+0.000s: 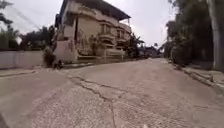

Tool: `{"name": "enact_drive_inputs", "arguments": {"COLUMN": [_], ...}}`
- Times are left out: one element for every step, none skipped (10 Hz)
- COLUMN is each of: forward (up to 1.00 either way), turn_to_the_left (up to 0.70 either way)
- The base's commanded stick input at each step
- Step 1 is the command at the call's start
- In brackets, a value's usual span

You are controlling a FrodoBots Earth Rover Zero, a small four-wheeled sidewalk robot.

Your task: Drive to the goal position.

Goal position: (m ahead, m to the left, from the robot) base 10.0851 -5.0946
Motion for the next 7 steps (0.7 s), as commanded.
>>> {"name": "enact_drive_inputs", "arguments": {"forward": [1.00,1.00,1.00,1.00,1.00,1.00,1.00], "turn_to_the_left": [-0.30,-0.38,-0.38,-0.38,-0.38,-0.38,-0.38]}}
